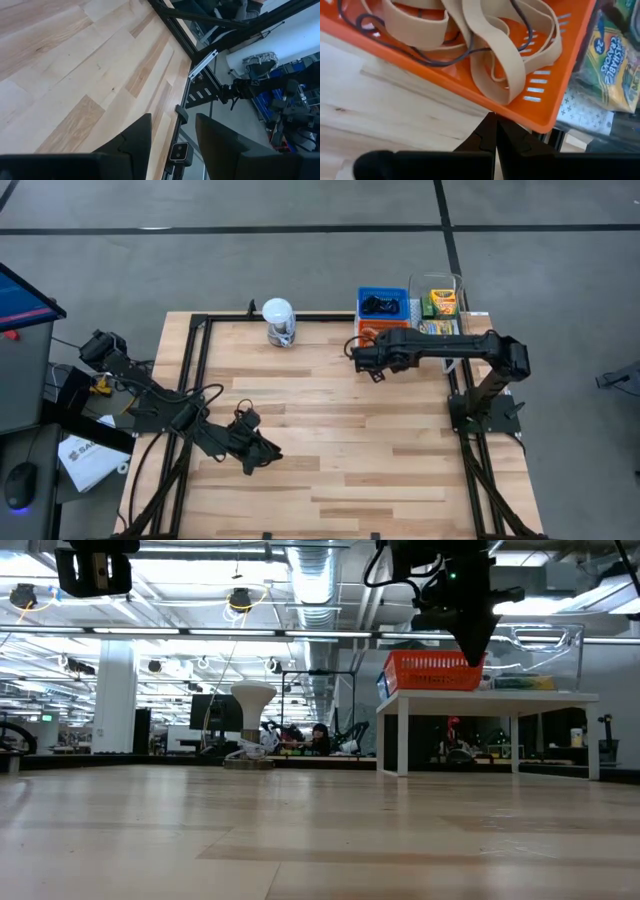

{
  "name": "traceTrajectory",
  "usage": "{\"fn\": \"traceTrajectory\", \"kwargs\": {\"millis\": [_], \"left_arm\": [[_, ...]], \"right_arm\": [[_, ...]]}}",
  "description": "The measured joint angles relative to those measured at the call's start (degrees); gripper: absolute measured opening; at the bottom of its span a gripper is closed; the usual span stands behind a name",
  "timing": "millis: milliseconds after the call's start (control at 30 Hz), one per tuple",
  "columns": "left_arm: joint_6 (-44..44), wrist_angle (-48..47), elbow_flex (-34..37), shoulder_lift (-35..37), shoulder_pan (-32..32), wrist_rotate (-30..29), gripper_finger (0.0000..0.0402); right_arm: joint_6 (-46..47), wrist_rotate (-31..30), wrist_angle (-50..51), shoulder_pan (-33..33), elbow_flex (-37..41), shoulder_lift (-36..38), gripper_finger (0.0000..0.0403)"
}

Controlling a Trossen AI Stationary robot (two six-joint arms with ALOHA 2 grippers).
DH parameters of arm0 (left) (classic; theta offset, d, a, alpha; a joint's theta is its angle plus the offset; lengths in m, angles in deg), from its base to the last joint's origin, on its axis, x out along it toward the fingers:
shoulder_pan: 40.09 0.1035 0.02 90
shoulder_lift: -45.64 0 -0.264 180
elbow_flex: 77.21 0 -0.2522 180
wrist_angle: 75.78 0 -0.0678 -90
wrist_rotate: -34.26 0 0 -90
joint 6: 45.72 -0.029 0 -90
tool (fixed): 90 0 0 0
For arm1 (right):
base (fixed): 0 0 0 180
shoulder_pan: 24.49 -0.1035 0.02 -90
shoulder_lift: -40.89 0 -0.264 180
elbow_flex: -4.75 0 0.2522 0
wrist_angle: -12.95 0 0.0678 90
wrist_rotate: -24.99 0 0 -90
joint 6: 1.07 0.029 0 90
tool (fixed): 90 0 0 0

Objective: Pick & Place Office Desk Supplies
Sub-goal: Put the orange basket on the shelf, then return to Home Position

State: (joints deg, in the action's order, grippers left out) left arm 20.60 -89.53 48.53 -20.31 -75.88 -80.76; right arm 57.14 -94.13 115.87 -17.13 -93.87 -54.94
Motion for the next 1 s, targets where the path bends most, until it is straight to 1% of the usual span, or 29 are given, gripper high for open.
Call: {"fn": "traceTrajectory", "kwargs": {"millis": [67, 267, 400, 533, 667, 733, 867, 933, 1000], "left_arm": [[0.00, 0.00, 0.00, 0.00, 0.00, 0.00, 0.0145], [0.06, 0.02, 0.01, 0.02, -0.02, 0.00, 0.0145], [0.08, 0.02, 0.01, 0.00, -0.02, 0.00, 0.0145], [0.04, 0.02, 0.00, 0.00, -0.02, 0.00, 0.0145], [-1.53, 0.02, 0.00, 0.00, -0.02, 0.02, 0.0145], [-5.97, 0.22, 0.00, 0.04, -0.03, 0.03, 0.0145], [-20.79, -2.55, -0.01, 3.31, 0.36, -0.09, 0.0138], [-28.01, -5.07, 0.72, 6.00, 2.54, -0.16, 0.0127], [-34.40, -3.31, 3.15, 9.12, 6.22, -0.40, 0.0110]], "right_arm": [[0.61, -0.90, -0.04, 0.27, 0.00, 0.00, 0.0001], [0.78, -0.95, 0.19, 0.86, 0.00, 0.00, 0.0001], [1.51, 0.19, 0.33, -0.44, 0.00, 0.00, 0.0001], [4.69, 1.96, 0.31, -4.48, 0.00, 0.00, 0.0001], [8.79, 2.32, -0.63, -10.87, 0.05, 0.30, 0.0003], [9.19, 2.51, -3.91, -15.14, 0.09, 1.50, 0.0007], [8.09, 2.58, -15.43, -24.04, 0.07, 5.18, 0.0017], [8.01, 0.11, -19.60, -28.42, 0.04, 7.27, 0.0020], [9.29, -4.52, -22.90, -33.03, 0.02, 9.04, 0.0021]]}}
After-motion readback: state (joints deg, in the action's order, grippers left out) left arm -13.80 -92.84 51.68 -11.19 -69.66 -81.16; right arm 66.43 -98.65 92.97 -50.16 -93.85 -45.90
